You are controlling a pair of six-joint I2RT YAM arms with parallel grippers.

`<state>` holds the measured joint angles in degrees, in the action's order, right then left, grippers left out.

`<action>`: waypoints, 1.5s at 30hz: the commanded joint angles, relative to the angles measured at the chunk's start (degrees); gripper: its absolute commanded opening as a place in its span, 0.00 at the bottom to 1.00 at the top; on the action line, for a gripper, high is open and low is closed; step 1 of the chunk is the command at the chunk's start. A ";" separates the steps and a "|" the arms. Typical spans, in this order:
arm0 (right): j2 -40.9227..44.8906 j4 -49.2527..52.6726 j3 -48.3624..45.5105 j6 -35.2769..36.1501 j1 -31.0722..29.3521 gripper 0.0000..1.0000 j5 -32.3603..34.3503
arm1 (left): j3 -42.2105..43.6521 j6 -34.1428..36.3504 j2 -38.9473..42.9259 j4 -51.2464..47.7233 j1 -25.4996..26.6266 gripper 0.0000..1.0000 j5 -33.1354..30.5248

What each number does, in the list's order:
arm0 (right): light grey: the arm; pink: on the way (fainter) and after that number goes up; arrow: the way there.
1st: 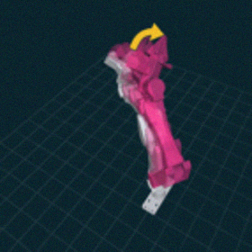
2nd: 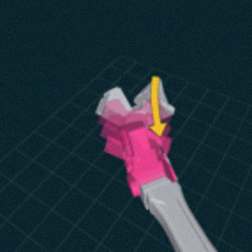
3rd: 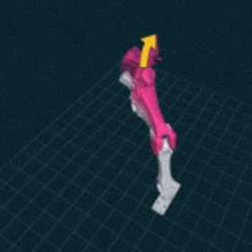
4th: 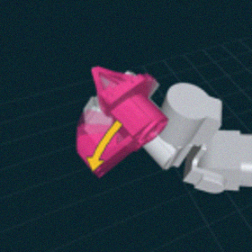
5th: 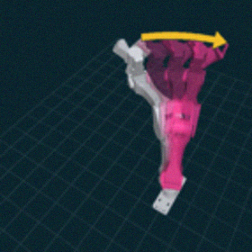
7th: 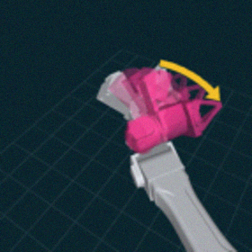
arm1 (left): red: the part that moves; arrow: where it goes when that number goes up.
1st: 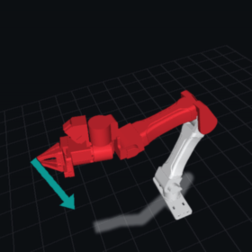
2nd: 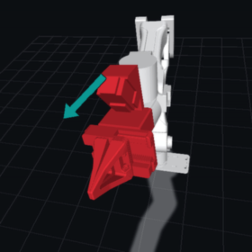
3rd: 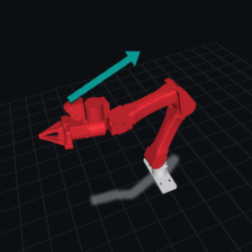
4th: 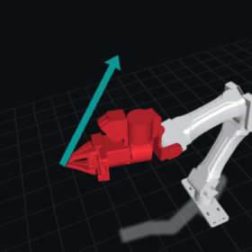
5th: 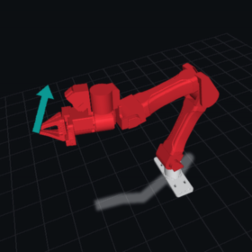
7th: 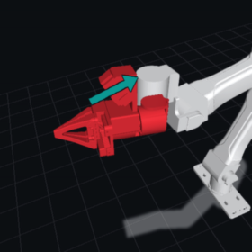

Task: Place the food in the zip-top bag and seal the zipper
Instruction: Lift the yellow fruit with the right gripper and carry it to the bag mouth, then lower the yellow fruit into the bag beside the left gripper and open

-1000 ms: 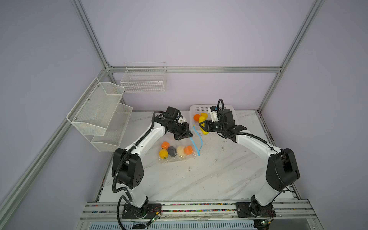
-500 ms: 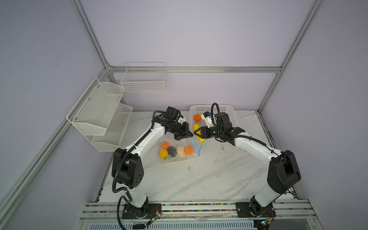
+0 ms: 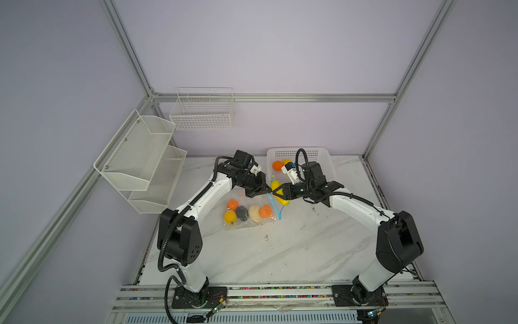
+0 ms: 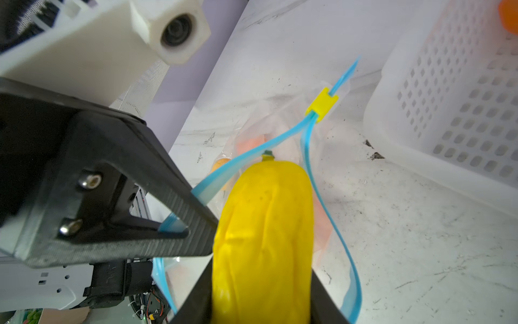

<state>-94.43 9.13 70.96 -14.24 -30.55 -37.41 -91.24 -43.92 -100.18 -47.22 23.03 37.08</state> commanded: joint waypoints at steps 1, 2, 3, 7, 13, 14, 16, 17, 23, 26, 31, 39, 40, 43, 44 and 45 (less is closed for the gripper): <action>-0.28 -0.50 -0.20 1.06 -0.30 0.38 -1.79 | -3.06 0.09 0.99 0.62 0.26 0.00 0.19; -0.53 -0.90 -0.14 0.97 -0.30 0.39 -1.94 | -3.00 0.06 1.05 0.59 0.26 0.00 0.19; -0.87 -1.05 0.02 0.88 -0.30 0.39 -2.05 | -2.98 0.06 1.11 0.57 0.25 0.00 0.14; -2.27 -1.62 1.21 0.92 -0.30 0.39 -1.94 | -2.63 0.15 1.49 0.61 0.26 0.00 -0.09; -4.91 -1.19 4.25 1.67 -0.30 0.39 -1.79 | -2.36 0.06 1.66 0.63 0.34 0.00 -0.05; -5.15 -1.35 4.52 1.61 -0.30 0.39 -1.98 | -2.35 0.06 1.74 0.57 0.31 0.00 0.00; -5.66 -1.75 4.91 1.33 -0.30 0.39 -2.13 | -2.21 0.06 1.93 0.59 0.30 0.00 -0.08; -5.88 -1.87 5.02 1.19 -0.30 0.39 -2.18 | -2.20 0.06 1.92 0.55 0.33 0.00 -0.12; -6.73 -1.18 5.58 1.62 -0.95 0.39 -4.37 | -2.14 0.15 1.75 0.64 0.35 0.00 0.01; -6.29 -0.89 4.72 1.85 -1.22 0.39 -4.51 | -2.37 0.15 1.74 0.55 0.35 0.00 0.08; -5.45 1.60 3.31 3.24 -1.27 0.39 -3.61 | -2.54 0.15 1.95 0.56 0.35 0.00 0.16; -5.16 4.24 3.30 5.27 -1.27 0.39 -2.55 | -2.41 0.07 2.42 0.57 0.35 0.00 0.19; -4.98 4.13 3.43 5.30 -1.27 0.39 -2.58 | -2.32 0.06 2.49 0.57 0.35 0.00 0.16; -4.93 3.06 4.29 4.32 -1.31 0.39 -2.49 | -2.10 -0.02 2.67 0.63 0.43 0.00 0.24; -5.12 2.57 4.75 3.82 -1.27 0.39 -2.49 | -2.10 -0.08 2.71 0.57 0.44 0.00 0.34; -5.38 1.89 5.10 3.13 -1.27 0.39 -2.47 | -2.10 -0.11 2.79 0.59 0.51 0.00 0.36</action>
<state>-100.68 11.68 74.17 -11.09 -31.55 -39.88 -91.24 -43.94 -100.18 -47.37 23.05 36.25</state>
